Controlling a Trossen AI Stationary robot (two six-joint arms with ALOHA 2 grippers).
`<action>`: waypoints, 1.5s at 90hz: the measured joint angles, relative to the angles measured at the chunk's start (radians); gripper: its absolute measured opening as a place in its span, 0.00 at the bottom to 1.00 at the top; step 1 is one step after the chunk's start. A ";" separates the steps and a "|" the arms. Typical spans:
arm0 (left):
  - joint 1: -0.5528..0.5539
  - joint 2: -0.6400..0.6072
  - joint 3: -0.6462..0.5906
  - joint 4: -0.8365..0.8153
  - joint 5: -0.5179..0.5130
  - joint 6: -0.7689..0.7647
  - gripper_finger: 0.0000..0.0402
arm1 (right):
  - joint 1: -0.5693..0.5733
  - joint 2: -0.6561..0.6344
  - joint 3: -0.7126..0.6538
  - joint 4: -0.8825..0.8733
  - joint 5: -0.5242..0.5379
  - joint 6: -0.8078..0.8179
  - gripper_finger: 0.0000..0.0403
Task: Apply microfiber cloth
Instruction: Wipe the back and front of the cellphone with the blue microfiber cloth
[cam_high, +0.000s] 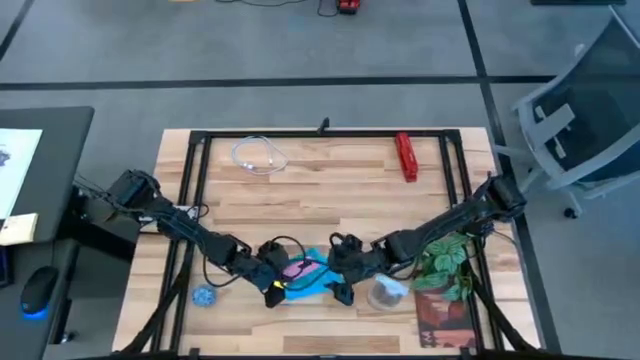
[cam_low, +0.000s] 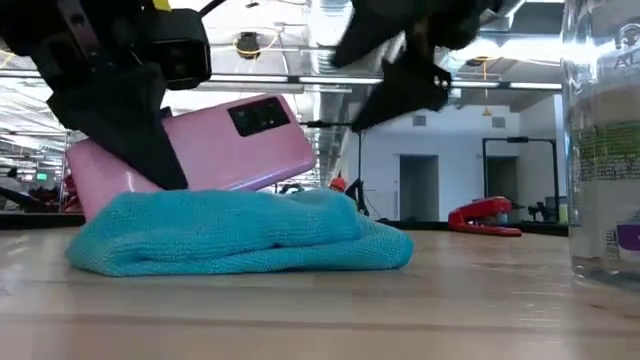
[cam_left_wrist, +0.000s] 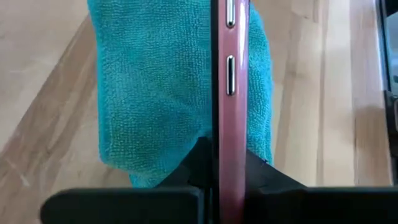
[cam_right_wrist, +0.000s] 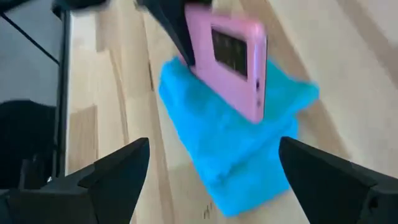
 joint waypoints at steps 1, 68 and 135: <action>0.001 0.000 0.000 -0.002 0.000 0.000 0.02 | 0.001 0.002 -0.001 -0.005 0.000 0.004 0.85; 0.008 0.000 0.000 -0.015 -0.022 -0.014 0.03 | 0.008 0.211 -0.002 0.031 0.102 0.044 0.84; 0.004 0.000 -0.010 -0.007 -0.085 -0.027 0.03 | 0.060 0.277 -0.002 0.370 0.436 0.026 0.05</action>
